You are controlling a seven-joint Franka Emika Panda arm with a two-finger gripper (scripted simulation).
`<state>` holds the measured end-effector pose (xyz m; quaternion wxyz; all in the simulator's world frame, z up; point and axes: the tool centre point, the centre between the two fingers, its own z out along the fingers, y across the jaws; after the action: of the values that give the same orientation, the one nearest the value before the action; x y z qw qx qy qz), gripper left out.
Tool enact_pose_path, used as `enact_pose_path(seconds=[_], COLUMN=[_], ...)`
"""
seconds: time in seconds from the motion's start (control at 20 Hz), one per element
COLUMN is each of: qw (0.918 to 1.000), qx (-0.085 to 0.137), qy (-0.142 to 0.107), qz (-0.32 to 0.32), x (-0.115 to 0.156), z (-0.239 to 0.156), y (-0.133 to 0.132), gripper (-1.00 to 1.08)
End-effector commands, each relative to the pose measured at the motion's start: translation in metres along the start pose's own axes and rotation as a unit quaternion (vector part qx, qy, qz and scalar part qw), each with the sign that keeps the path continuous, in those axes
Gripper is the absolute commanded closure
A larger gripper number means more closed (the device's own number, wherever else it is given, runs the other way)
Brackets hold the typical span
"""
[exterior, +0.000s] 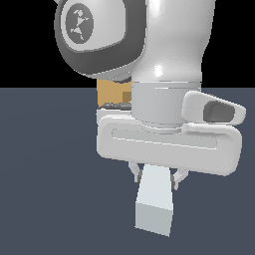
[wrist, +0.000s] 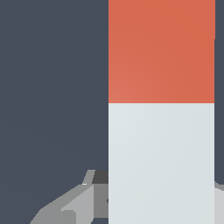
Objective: Insert the peg into the horizontal hole in a box.
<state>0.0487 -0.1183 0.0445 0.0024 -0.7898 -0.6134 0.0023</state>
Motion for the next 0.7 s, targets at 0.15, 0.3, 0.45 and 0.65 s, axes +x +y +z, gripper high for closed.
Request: enact_pose_path(seconds=[0.15, 0.3, 0.45, 0.65], qw=[1.0, 1.0, 1.0, 0.9999], qx=[-0.003, -0.003, -0.003, -0.003], qy=[0.001, 0.001, 0.001, 0.001], qz=[0.003, 0.005, 0.007, 0.01], x=[0.025, 0.04, 0.057, 0.077], z=[-0.025, -0.039, -0.053, -0.071], y=[-0.027, -0.046, -0.065, -0.087], gripper=[1.08, 1.08, 1.08, 1.08])
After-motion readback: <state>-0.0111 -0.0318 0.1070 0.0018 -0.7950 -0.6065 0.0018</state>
